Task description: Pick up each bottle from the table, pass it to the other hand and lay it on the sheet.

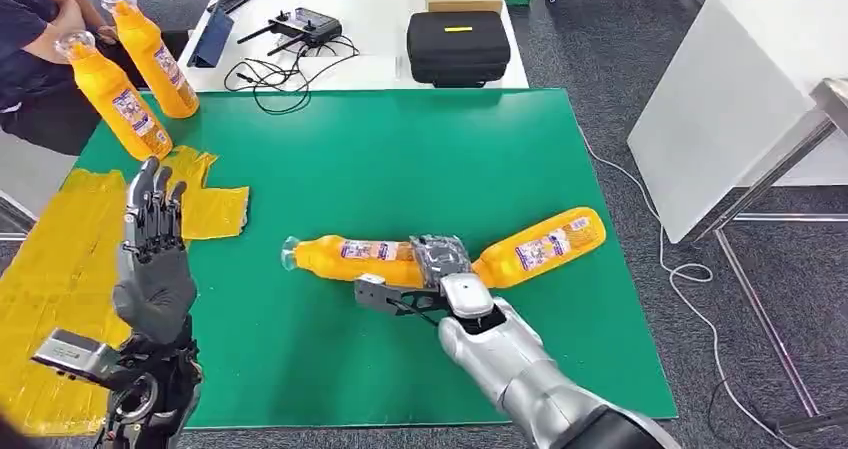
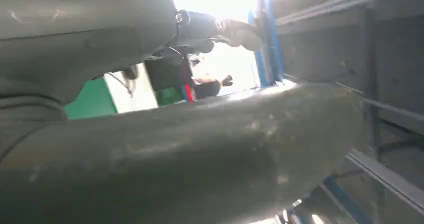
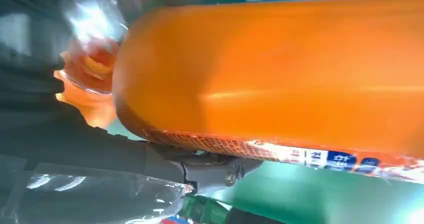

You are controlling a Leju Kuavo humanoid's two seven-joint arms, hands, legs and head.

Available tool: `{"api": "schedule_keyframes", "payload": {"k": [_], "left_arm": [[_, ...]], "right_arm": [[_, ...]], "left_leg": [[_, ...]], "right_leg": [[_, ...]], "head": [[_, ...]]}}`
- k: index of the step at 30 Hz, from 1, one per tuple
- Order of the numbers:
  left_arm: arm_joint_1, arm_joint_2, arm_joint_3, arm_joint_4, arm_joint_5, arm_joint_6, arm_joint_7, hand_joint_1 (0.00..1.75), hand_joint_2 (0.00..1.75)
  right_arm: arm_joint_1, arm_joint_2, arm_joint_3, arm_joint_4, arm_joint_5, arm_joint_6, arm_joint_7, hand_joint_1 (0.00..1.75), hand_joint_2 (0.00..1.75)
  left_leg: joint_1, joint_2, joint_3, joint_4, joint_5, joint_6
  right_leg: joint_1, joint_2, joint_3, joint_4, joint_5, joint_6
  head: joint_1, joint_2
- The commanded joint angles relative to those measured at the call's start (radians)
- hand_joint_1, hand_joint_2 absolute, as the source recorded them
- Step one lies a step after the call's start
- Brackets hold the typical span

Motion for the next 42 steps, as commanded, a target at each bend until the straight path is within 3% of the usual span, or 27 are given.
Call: {"api": "schedule_keyframes", "payload": {"k": [1,2,4,12,17,23,27,32,42], "left_arm": [[-0.145,-0.061,0.167,0.503,0.152,-0.268,0.006,0.00,0.00],[-0.160,-0.061,0.190,0.551,0.158,-0.287,0.006,0.00,1.75],[-0.173,-0.067,0.216,0.613,0.167,-0.312,0.006,0.00,1.75],[-0.182,-0.075,0.223,0.634,0.161,-0.318,0.006,0.00,1.75],[-0.230,-0.099,0.280,0.758,0.265,-0.452,0.043,0.00,1.75],[-0.272,-0.142,0.291,0.798,0.405,-0.653,0.154,0.00,1.75],[-0.267,-0.168,0.268,0.752,0.431,-0.645,0.171,0.00,1.75],[-0.195,-0.163,0.212,0.608,0.520,-0.615,0.210,0.00,1.75],[-0.082,-0.134,0.185,0.425,0.590,-0.538,0.223,0.00,1.75]], "right_arm": [[-0.075,-0.008,-0.147,-0.026,-0.092,-0.162,-0.143,1.75,1.75],[-0.085,-0.005,-0.167,-0.033,-0.108,-0.189,-0.176,1.75,1.75],[-0.094,0.001,-0.202,-0.059,-0.140,-0.231,-0.240,1.75,1.75],[-0.092,0.003,-0.214,-0.063,-0.147,-0.244,-0.263,1.75,1.75],[-0.089,0.028,-0.255,-0.146,-0.193,-0.273,-0.356,1.75,1.75],[-0.083,0.067,-0.219,-0.149,-0.180,-0.258,-0.351,1.75,1.75],[-0.095,0.112,-0.193,-0.123,-0.186,-0.237,-0.368,1.75,1.75],[-0.079,0.112,0.085,-0.160,-0.387,-0.214,-0.307,1.75,1.75],[-0.031,0.112,0.471,-0.182,-0.624,-0.203,-0.245,1.75,1.75]], "left_leg": [[-0.001,0.001,0.003,-0.003,0.000,0.000],[-0.001,0.000,0.003,-0.002,0.000,0.000],[0.000,0.001,0.002,-0.001,0.000,0.000],[0.000,0.000,0.000,0.000,-0.001,0.001],[0.000,0.001,-0.001,0.000,-0.001,0.000],[0.000,-0.001,-0.001,0.000,-0.001,0.000],[0.000,0.000,-0.003,0.001,-0.001,0.001],[0.000,0.003,-0.002,0.000,-0.002,0.000],[0.001,0.004,-0.002,-0.001,-0.002,0.000]], "right_leg": [[-0.001,-0.001,0.002,-0.001,0.000,0.000],[-0.001,-0.002,0.003,-0.001,0.000,0.001],[0.000,0.000,0.001,0.000,0.000,0.000],[0.000,-0.002,0.000,0.000,-0.001,0.001],[0.000,0.000,-0.001,0.001,-0.001,0.001],[0.000,-0.003,-0.001,0.000,-0.002,0.001],[0.000,-0.001,-0.003,0.001,-0.001,0.001],[0.001,0.001,-0.002,0.000,-0.001,0.001],[0.001,0.003,-0.002,-0.001,-0.001,0.001]], "head": [[0.000,0.000],[0.000,0.000],[0.000,0.000],[0.000,0.000],[0.000,0.000],[0.000,0.000],[0.000,0.000],[0.000,0.000],[0.000,0.000]]}}
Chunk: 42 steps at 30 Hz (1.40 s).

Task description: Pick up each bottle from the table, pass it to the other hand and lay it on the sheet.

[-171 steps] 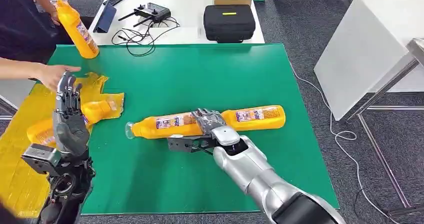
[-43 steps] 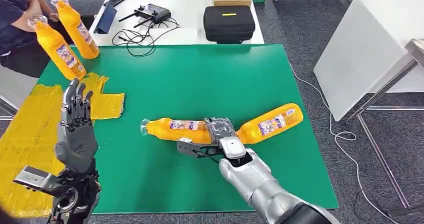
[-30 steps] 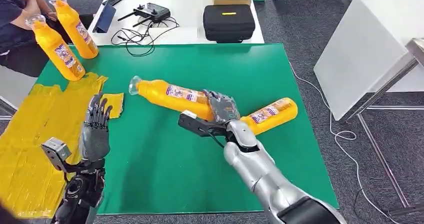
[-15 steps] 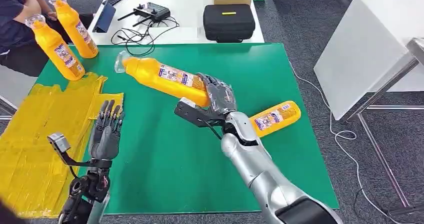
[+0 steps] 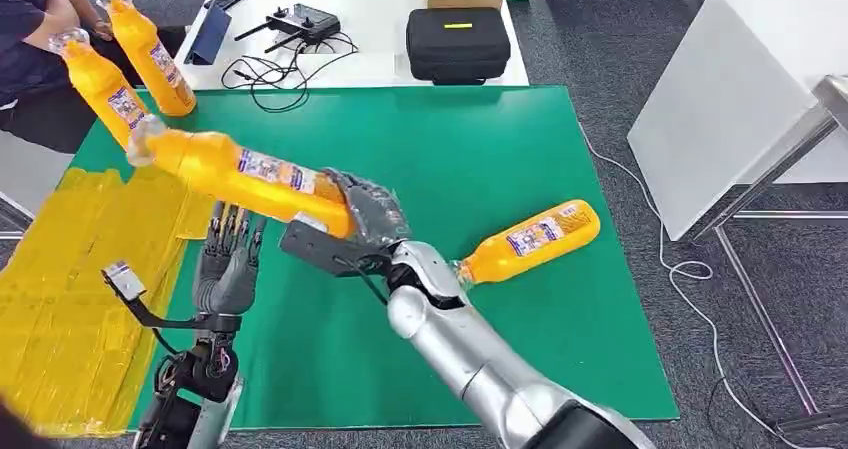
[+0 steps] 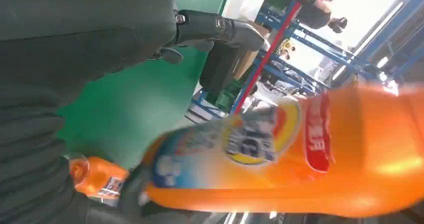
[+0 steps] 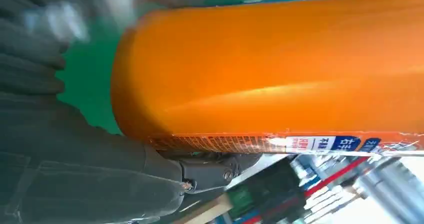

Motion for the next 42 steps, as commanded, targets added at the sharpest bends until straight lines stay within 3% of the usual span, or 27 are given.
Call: {"api": "schedule_keyframes", "payload": {"k": [1,5,17,18,19,36,37,38,42], "left_arm": [[0.082,0.026,-0.030,-0.167,0.040,0.053,0.012,0.00,1.75],[0.112,0.022,-0.002,-0.236,0.049,0.079,0.009,0.00,1.75],[0.095,0.005,-0.007,-0.253,0.026,0.050,0.040,0.00,1.75],[0.085,0.001,-0.011,-0.242,0.019,0.043,0.033,0.56,1.75],[0.068,-0.004,-0.011,-0.223,0.013,0.034,0.026,1.75,1.75],[0.036,0.002,0.015,-0.193,-0.046,0.085,-0.011,1.75,1.75],[0.034,0.005,0.017,-0.192,-0.046,0.086,-0.011,1.75,1.75],[0.031,0.012,0.015,-0.190,-0.106,0.144,-0.037,1.75,1.75],[0.031,0.042,0.044,-0.174,-0.217,0.275,-0.087,1.75,1.75]], "right_arm": [[0.016,-0.012,0.411,-0.024,-0.157,0.024,0.046,1.75,1.75],[0.036,-0.012,0.534,-0.022,-0.218,0.048,0.072,1.75,1.75],[0.024,-0.012,0.555,0.058,-0.288,0.050,0.070,1.75,1.75],[0.021,-0.012,0.555,0.063,-0.291,0.047,0.069,1.75,1.75],[0.017,-0.012,0.554,0.069,-0.294,0.045,0.064,1.75,1.75],[-0.023,-0.012,0.503,0.108,-0.298,0.021,0.059,1.75,1.75],[-0.030,-0.012,0.502,0.110,-0.299,0.026,0.059,0.47,1.75],[-0.037,-0.012,0.466,0.117,-0.309,0.011,0.037,0.00,0.00],[-0.071,-0.036,0.368,0.111,-0.305,-0.021,-0.020,0.00,0.00]], "left_leg": [[0.001,0.003,0.007,-0.002,-0.003,0.000],[0.000,0.001,0.003,-0.001,-0.001,0.000],[0.000,-0.003,0.002,-0.001,0.000,0.000],[0.000,-0.004,0.003,-0.001,0.000,0.000],[0.001,-0.005,0.005,-0.001,-0.001,0.000],[0.000,-0.004,0.007,-0.001,-0.001,0.001],[0.001,-0.005,0.006,-0.001,-0.001,0.001],[0.000,-0.005,0.005,-0.001,0.000,0.001],[0.000,-0.001,0.004,-0.001,-0.001,0.000]], "right_leg": [[0.001,0.001,0.006,-0.002,-0.002,0.001],[0.001,0.000,0.003,-0.001,-0.001,0.000],[0.001,-0.005,0.002,-0.001,-0.001,0.000],[0.001,-0.006,0.004,-0.002,-0.002,0.000],[0.001,-0.008,0.006,-0.002,-0.003,0.000],[0.001,-0.008,0.007,-0.002,-0.003,0.001],[0.002,-0.008,0.007,-0.002,-0.003,0.001],[0.001,-0.008,0.006,-0.002,-0.003,0.001],[0.001,-0.004,0.004,-0.001,-0.002,0.000]], "head": [[0.000,0.000],[0.000,0.000],[0.000,0.000],[0.000,0.000],[0.000,0.000],[0.000,0.000],[0.000,0.000],[0.000,0.000],[0.000,0.000]]}}
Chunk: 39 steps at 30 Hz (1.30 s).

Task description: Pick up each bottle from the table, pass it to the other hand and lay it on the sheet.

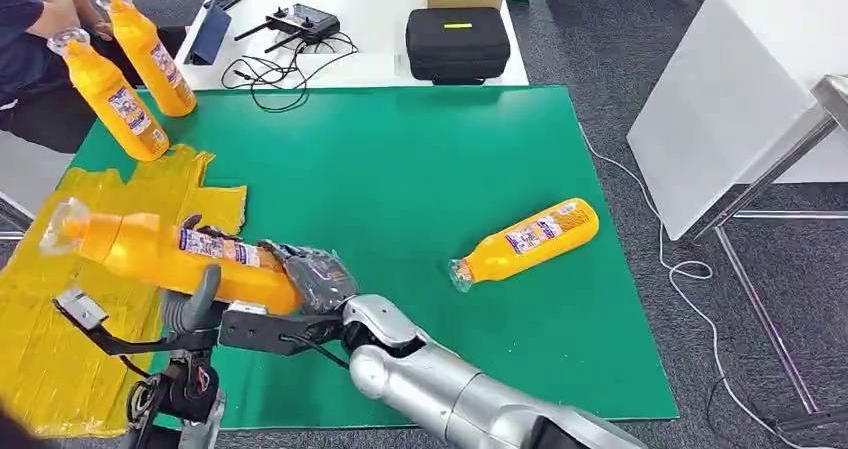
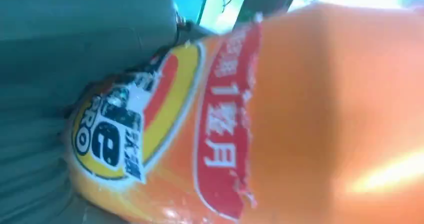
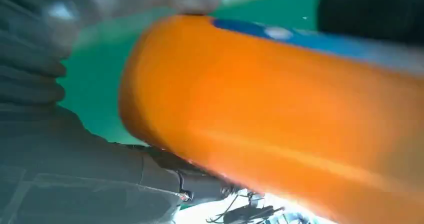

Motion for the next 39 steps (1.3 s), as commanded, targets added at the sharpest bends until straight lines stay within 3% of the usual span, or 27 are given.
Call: {"api": "schedule_keyframes", "payload": {"k": [1,7,11,13,15,16,28,29,31,33,35,37,39], "left_arm": [[-0.079,0.048,0.039,0.070,-0.175,0.200,-0.083,1.75,1.75],[-0.079,0.094,0.105,0.085,-0.370,0.425,-0.165,1.75,1.75],[-0.114,0.143,0.127,0.158,-0.659,0.761,-0.194,1.75,1.75],[-0.122,0.153,0.133,0.169,-0.661,0.757,-0.194,1.75,1.75],[-0.167,0.188,0.136,0.311,-0.842,1.017,-0.189,1.75,1.75],[-0.199,0.186,0.290,0.366,-1.084,1.048,-0.173,1.75,1.75],[-0.216,0.191,0.313,0.401,-1.092,1.048,-0.194,1.75,1.75],[-0.215,0.176,0.347,0.392,-1.148,1.048,-0.194,1.75,1.75],[-0.220,0.130,0.589,0.322,-1.633,1.048,-0.102,1.75,1.75],[-0.235,0.132,0.669,0.340,-1.836,1.048,-0.055,1.75,1.75],[-0.226,0.145,0.631,0.352,-1.970,1.048,0.034,1.75,1.75],[-0.166,0.240,0.258,0.366,-2.028,1.048,0.337,1.75,1.75],[-0.180,0.257,0.190,0.463,-2.027,1.048,0.397,1.75,1.75]], "right_arm": [[-0.071,-0.046,-0.128,0.054,-0.004,-0.030,-0.087,0.00,0.00],[-0.075,-0.105,-0.296,-0.015,0.009,-0.060,-0.165,0.00,0.00],[-0.045,-0.144,-0.442,-0.114,0.051,-0.043,-0.221,0.00,0.00],[-0.039,-0.149,-0.460,-0.131,0.068,-0.032,-0.219,0.00,0.00],[-0.007,-0.166,-0.519,-0.214,0.062,-0.001,-0.256,0.00,0.00],[0.024,-0.193,-0.555,-0.296,0.091,0.015,-0.254,0.00,0.00],[0.039,-0.215,-0.565,-0.335,0.099,0.027,-0.250,0.00,0.00],[0.047,-0.210,-0.571,-0.345,0.102,0.032,-0.249,0.00,0.00],[0.112,-0.260,-0.612,-0.473,0.122,0.059,-0.260,0.00,0.00],[0.178,-0.313,-0.633,-0.595,0.134,0.105,-0.256,0.00,0.00],[0.244,-0.354,-0.646,-0.692,0.154,0.134,-0.250,0.00,0.00],[0.316,-0.376,-0.652,-0.775,0.185,0.154,-0.244,0.00,0.00],[0.374,-0.399,-0.608,-0.842,0.188,0.142,-0.222,0.00,0.00]], "left_leg": [[0.000,-0.002,0.005,-0.001,-0.001,0.000],[0.001,0.000,0.005,-0.001,-0.002,0.001],[0.000,-0.004,0.003,-0.001,0.000,0.000],[0.001,-0.003,0.003,-0.001,0.000,0.000],[0.000,-0.002,0.003,-0.001,0.000,0.000],[0.001,-0.003,0.006,-0.002,-0.001,0.000],[0.000,-0.004,0.005,-0.001,-0.001,0.001],[0.000,-0.003,0.002,-0.001,0.000,0.000],[0.000,-0.002,0.003,-0.001,-0.001,0.001],[0.001,-0.004,0.003,0.000,-0.001,0.001],[0.001,-0.006,0.004,-0.001,-0.001,0.001],[0.001,-0.007,0.005,-0.002,-0.001,0.001],[0.000,-0.005,0.006,-0.002,-0.002,0.001]], "right_leg": [[0.001,-0.005,0.006,-0.001,-0.002,0.001],[0.001,-0.002,0.005,0.000,-0.001,0.001],[0.001,-0.005,0.004,0.000,-0.001,0.001],[0.001,-0.004,0.004,-0.001,-0.001,0.001],[0.001,-0.004,0.004,-0.001,-0.001,0.001],[0.001,-0.005,0.007,-0.002,-0.002,0.001],[0.001,-0.006,0.006,0.000,-0.002,0.001],[0.000,-0.004,0.003,0.000,-0.001,0.001],[0.001,-0.003,0.004,-0.001,-0.001,0.001],[0.001,-0.005,0.005,-0.001,-0.002,0.001],[0.001,-0.008,0.006,-0.002,-0.002,0.001],[0.001,-0.008,0.008,-0.003,-0.003,0.001],[0.001,-0.007,0.007,-0.002,-0.003,0.001]], "head": [[0.000,0.000],[0.000,0.000],[0.000,0.000],[0.000,0.000],[0.000,0.000],[0.000,0.000],[0.000,0.000],[0.000,0.000],[0.000,0.000],[0.000,0.000],[0.000,0.000],[0.000,0.000],[0.000,0.000]]}}
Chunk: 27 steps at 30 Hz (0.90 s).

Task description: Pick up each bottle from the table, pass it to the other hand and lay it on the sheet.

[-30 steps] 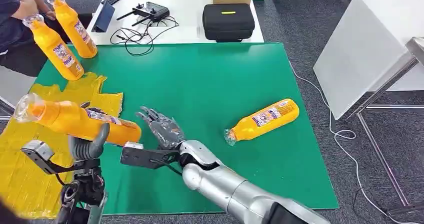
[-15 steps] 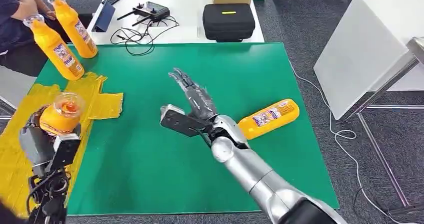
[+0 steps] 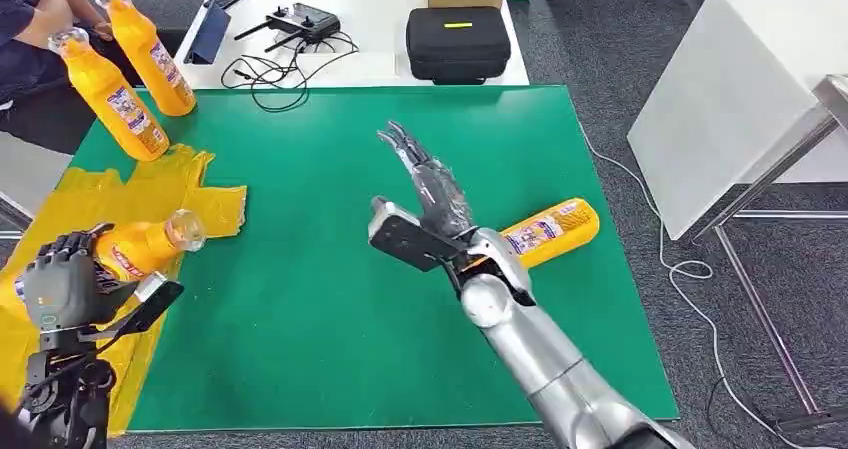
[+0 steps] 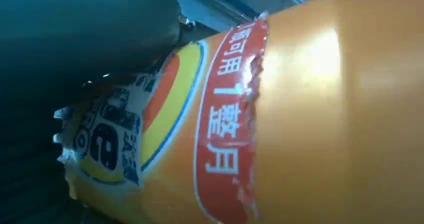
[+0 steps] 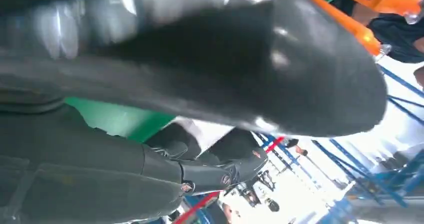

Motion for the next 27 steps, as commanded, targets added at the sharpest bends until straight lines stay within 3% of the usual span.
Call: {"api": "schedule_keyframes", "payload": {"k": [1,5,6,7,8,11,12,15,22,27], "left_arm": [[-0.016,0.072,-0.342,0.174,-0.146,-0.001,0.457,1.75,1.75],[-0.090,0.101,-0.414,0.437,-0.143,-0.001,0.513,1.75,1.75],[-0.102,0.102,-0.436,0.492,-0.146,-0.014,0.517,0.23,1.75],[-0.093,0.099,-0.447,0.505,-0.146,-0.079,0.532,0.00,1.75],[-0.089,0.096,-0.453,0.513,-0.132,-0.185,0.537,0.00,1.75],[-0.075,0.095,-0.450,0.507,-0.129,-0.212,0.519,0.00,1.75],[-0.074,0.097,-0.456,0.508,-0.137,-0.221,0.520,0.00,0.00],[-0.070,0.102,-0.448,0.507,-0.126,-0.331,0.541,0.00,0.00],[-0.056,0.094,-0.420,0.489,-0.110,-0.306,0.473,0.00,0.00],[-0.047,0.094,-0.357,0.475,-0.042,-0.279,0.368,0.00,0.00]], "right_arm": [[0.223,-0.156,-0.028,-0.365,0.051,0.049,0.044,0.00,0.00],[0.317,-0.207,-0.029,-0.462,0.081,0.075,0.027,0.00,0.00],[0.341,-0.220,-0.031,-0.493,0.095,0.084,0.034,0.00,0.00],[0.386,-0.230,-0.039,-0.541,0.115,0.081,0.032,0.00,0.00],[0.409,-0.238,-0.044,-0.573,0.127,0.092,0.037,0.00,0.00],[0.423,-0.250,-0.049,-0.597,0.134,0.099,0.038,0.00,0.00],[0.421,-0.250,-0.052,-0.599,0.134,0.103,0.041,0.00,0.00],[0.421,-0.268,-0.065,-0.605,0.152,0.127,0.048,0.00,0.00],[0.430,-0.275,-0.143,-0.655,0.230,0.173,0.085,0.00,0.00],[0.404,-0.474,-0.215,-0.572,0.197,0.230,0.017,0.00,0.00]], "left_leg": [[0.000,-0.005,0.004,-0.002,-0.001,0.000],[-0.001,-0.011,0.004,-0.003,0.000,0.001],[-0.001,-0.011,0.005,-0.002,-0.001,0.001],[-0.001,-0.009,0.003,-0.002,-0.001,0.001],[-0.001,-0.010,0.005,-0.003,-0.001,0.001],[-0.001,-0.006,0.003,-0.002,-0.002,0.001],[-0.001,-0.005,0.003,-0.001,-0.002,0.001],[-0.003,-0.010,0.008,-0.003,-0.002,0.000],[-0.003,-0.007,0.017,-0.006,-0.003,0.002],[-0.004,-0.009,0.022,-0.006,-0.002,0.001]], "right_leg": [[0.000,-0.007,0.006,-0.002,-0.002,0.001],[-0.001,-0.011,0.006,-0.002,-0.003,0.001],[0.000,-0.011,0.008,-0.002,-0.004,0.001],[-0.001,-0.009,0.005,-0.002,-0.003,0.001],[-0.001,-0.010,0.007,-0.002,-0.003,0.001],[-0.001,-0.006,0.004,-0.001,-0.003,0.001],[-0.001,-0.006,0.005,-0.001,-0.003,0.001],[-0.002,-0.011,0.011,-0.001,-0.003,0.000],[-0.004,-0.007,0.021,-0.002,-0.003,0.002],[-0.004,-0.009,0.026,-0.002,-0.004,0.003]], "head": [[0.000,0.000],[0.000,0.000],[0.000,0.000],[0.000,0.000],[0.000,0.000],[0.000,0.000],[-0.001,0.000],[0.000,0.000],[-0.001,0.000],[-0.001,0.000]]}}
